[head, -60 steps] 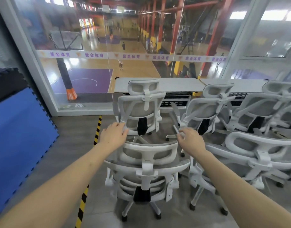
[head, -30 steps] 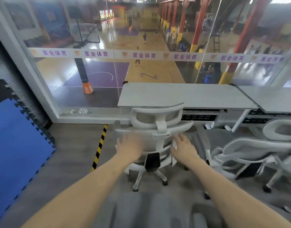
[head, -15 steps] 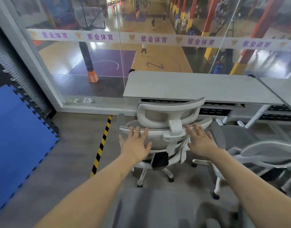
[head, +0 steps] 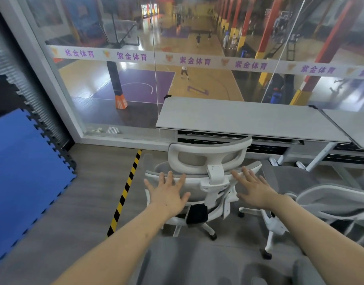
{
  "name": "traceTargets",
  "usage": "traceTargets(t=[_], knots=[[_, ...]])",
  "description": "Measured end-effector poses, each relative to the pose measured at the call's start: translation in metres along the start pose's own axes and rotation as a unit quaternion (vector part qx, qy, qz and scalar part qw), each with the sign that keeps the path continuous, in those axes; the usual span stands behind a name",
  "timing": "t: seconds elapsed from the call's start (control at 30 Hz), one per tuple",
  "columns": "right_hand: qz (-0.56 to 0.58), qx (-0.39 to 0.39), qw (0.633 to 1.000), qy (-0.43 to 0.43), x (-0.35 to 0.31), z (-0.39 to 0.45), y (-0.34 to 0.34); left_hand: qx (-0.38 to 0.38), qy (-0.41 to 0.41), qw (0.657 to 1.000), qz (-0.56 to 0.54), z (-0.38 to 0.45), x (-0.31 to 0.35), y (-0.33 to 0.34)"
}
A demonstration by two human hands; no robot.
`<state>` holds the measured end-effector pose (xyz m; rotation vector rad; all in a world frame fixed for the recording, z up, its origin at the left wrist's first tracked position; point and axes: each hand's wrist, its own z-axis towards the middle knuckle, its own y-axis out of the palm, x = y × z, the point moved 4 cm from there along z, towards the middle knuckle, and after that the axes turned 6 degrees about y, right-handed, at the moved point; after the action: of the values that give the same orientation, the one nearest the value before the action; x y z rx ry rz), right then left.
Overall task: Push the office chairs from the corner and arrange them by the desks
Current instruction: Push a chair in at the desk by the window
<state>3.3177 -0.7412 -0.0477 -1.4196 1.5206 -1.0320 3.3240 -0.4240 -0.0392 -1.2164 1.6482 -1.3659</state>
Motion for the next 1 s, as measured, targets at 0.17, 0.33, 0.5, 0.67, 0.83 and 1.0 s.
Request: traceTargets(t=[0.17, 0.33, 0.5, 0.67, 0.83, 1.0], knots=[[-0.001, 0.011, 1.0, -0.012, -0.004, 0.006, 0.008, -0.008, 0.0, 1.0, -0.011, 0.002, -0.004, 0.008], [0.01, 0.012, 1.0, -0.006, -0.012, 0.025, 0.003, -0.012, 0.001, 0.999, -0.033, 0.018, -0.019, 0.009], [0.019, 0.025, 0.999, 0.005, -0.024, 0.049, -0.001, -0.027, 0.007, 0.999, -0.026, 0.039, -0.037, 0.002], [0.004, 0.05, 0.999, 0.017, -0.043, 0.07, -0.014, -0.037, 0.011, 0.999, -0.021, 0.059, -0.06, -0.003], [0.031, 0.066, 0.997, 0.014, -0.059, 0.077, -0.012, -0.047, 0.023, 0.999, -0.01, 0.062, -0.082, -0.006], [0.044, 0.076, 0.996, 0.018, -0.073, 0.063, -0.011, -0.071, 0.037, 0.996, -0.028, 0.062, -0.103, -0.01]])
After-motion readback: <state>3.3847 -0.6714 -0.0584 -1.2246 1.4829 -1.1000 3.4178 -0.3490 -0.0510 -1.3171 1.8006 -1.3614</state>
